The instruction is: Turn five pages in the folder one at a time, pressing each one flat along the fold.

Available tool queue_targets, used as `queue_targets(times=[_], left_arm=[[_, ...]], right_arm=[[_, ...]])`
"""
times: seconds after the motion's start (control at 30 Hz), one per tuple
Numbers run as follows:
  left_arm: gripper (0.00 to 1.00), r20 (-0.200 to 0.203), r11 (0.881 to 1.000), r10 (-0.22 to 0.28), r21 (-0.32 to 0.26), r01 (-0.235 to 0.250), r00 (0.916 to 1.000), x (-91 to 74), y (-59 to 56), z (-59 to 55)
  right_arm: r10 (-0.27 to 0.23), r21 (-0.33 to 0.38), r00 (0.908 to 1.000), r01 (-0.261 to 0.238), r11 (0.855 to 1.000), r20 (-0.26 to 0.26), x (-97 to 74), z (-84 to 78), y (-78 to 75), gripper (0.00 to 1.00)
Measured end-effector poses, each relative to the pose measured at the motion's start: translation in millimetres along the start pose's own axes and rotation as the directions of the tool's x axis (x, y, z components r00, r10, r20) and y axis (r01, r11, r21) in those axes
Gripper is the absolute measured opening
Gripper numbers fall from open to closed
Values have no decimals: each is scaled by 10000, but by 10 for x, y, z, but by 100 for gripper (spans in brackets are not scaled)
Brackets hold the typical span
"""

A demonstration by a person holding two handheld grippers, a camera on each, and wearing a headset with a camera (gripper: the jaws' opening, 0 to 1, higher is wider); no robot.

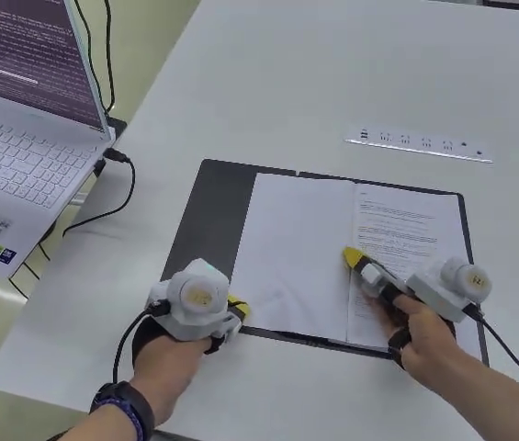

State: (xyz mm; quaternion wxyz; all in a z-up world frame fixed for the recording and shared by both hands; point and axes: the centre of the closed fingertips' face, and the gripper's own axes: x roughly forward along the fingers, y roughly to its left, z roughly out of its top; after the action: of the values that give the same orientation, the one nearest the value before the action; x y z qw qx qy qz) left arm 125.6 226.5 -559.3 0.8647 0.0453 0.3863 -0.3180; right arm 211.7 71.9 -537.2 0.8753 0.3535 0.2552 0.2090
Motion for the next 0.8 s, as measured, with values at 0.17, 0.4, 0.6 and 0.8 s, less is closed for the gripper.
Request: queue_targets(times=[0.17,0.4,0.6,0.8], left_arm=[[0,32,10000,-20,22,20,10000,0,-3,0],[0,-21,9999,-69,114,70,10000,3,-4,0],[0,-47,9997,-76,226,77,10000,-7,-11,2],[0,-90,9993,-111,345,114,9999,-20,-22,6]], right_arm=[[15,-9,10000,-15,10000,-29,-78,-105,10,0],[-23,-85,9999,22,10000,-157,-186,-232,33,0],[-9,-251,9992,-1,9997,-394,-299,-359,73,0],[-20,-330,9986,2,9995,-535,-414,-477,118,0]])
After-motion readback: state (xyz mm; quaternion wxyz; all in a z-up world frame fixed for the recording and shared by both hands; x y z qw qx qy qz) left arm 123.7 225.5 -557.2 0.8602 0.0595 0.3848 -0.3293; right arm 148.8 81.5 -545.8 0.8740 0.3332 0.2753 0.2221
